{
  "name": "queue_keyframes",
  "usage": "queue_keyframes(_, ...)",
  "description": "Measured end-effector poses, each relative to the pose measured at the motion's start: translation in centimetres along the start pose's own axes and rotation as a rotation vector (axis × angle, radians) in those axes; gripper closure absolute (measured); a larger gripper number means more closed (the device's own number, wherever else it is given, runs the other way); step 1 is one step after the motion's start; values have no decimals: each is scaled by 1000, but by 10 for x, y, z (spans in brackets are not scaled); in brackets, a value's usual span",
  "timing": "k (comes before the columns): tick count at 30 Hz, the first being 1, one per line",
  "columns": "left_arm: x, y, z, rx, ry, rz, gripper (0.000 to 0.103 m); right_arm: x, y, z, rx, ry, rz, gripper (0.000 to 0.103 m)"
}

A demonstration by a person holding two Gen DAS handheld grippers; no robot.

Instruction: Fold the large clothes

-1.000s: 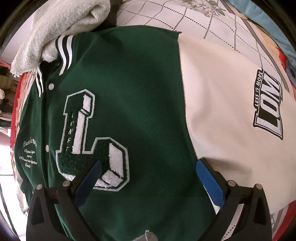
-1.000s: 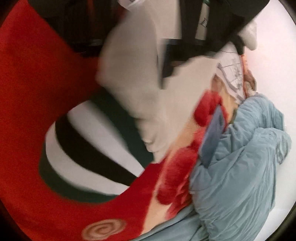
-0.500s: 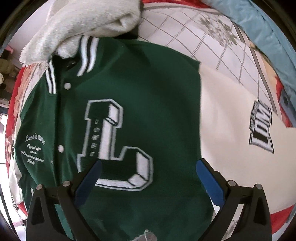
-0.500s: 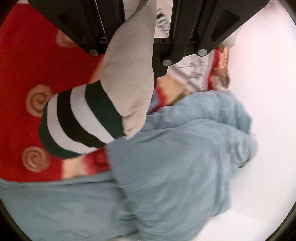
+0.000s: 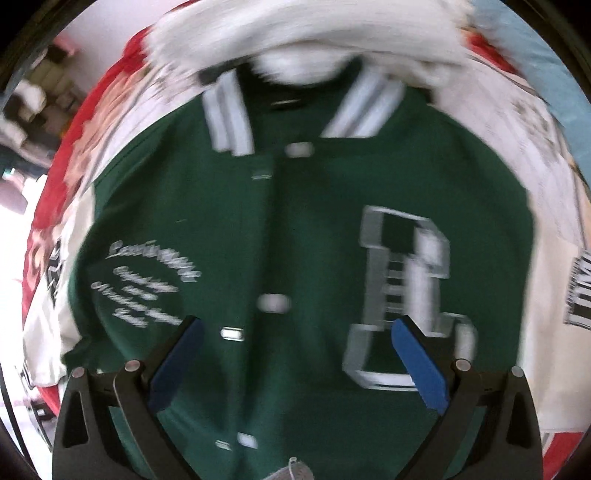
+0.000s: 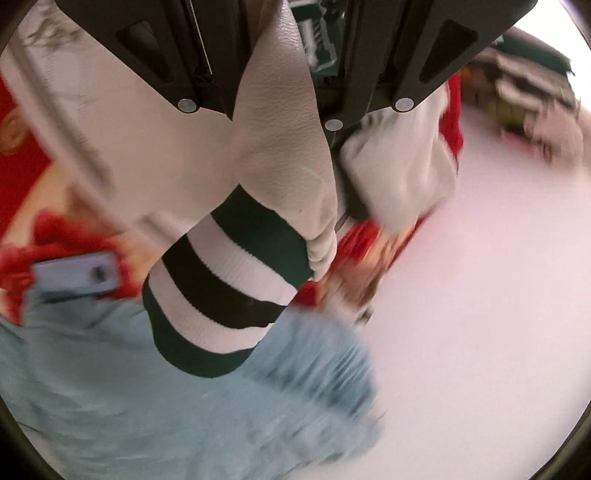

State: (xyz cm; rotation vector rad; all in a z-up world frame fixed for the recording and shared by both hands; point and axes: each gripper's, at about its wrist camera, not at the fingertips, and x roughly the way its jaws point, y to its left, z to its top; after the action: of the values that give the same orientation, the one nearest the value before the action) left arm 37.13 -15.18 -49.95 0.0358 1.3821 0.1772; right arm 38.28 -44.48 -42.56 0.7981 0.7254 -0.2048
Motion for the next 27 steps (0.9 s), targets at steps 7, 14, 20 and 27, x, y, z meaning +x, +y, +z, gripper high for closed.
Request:
queue_keyframes(7,33,122,12,-143,38,100,0,99,142,-124,-245,211,38,100)
queue_keyframes(14,47,237,12,-251,58,160,0,200,246,-295,-545,489,-54,97)
queue_keyframes(20,0,280,19,-320,25,71,0,187,210,-387,-459,817,-169,54)
queue_keyframes(27,-52,302,76,-348,-173,107,0,89,131,-455,-654,1026,-393,43)
